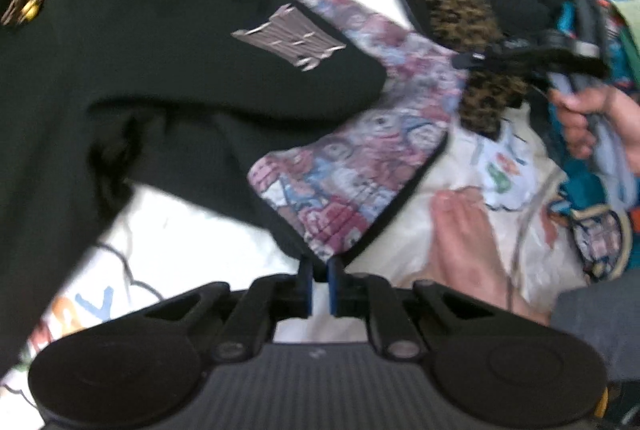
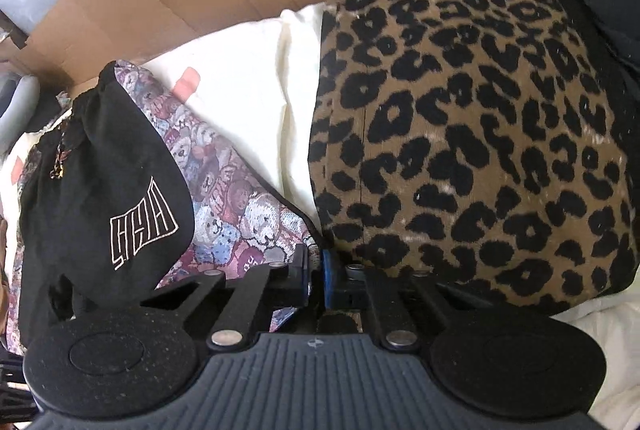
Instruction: Fold clothes
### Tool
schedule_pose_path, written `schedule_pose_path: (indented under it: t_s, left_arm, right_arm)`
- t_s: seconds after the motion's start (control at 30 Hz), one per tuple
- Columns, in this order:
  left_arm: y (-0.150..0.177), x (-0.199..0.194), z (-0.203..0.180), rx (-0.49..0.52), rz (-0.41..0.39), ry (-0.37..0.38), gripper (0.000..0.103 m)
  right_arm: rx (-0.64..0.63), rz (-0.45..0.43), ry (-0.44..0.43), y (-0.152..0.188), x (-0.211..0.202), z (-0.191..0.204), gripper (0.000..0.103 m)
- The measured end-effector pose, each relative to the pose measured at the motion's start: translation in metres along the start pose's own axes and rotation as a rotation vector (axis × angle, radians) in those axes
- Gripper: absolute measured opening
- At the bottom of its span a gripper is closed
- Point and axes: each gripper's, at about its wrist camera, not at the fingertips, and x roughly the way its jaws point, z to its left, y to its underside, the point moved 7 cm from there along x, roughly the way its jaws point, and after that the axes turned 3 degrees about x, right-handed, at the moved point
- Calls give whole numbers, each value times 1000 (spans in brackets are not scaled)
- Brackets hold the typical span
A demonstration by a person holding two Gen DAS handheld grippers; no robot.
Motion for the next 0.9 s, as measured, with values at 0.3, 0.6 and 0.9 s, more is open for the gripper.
schedule_pose_path:
  t_s: [0.3,0.6,0.9]
  left_arm:
    - [9,-4,-31,115,52,74,6]
    - [18,-5,-15,38,104,94,14]
    - [15,3,55,-283,64,0,24]
  right_arm:
    - [-20,-23,15,-6,-2,-3,6]
    - [-36,-27,30,-3,-1,-5,6]
    - [-57,-24,44,0,2,-3,6]
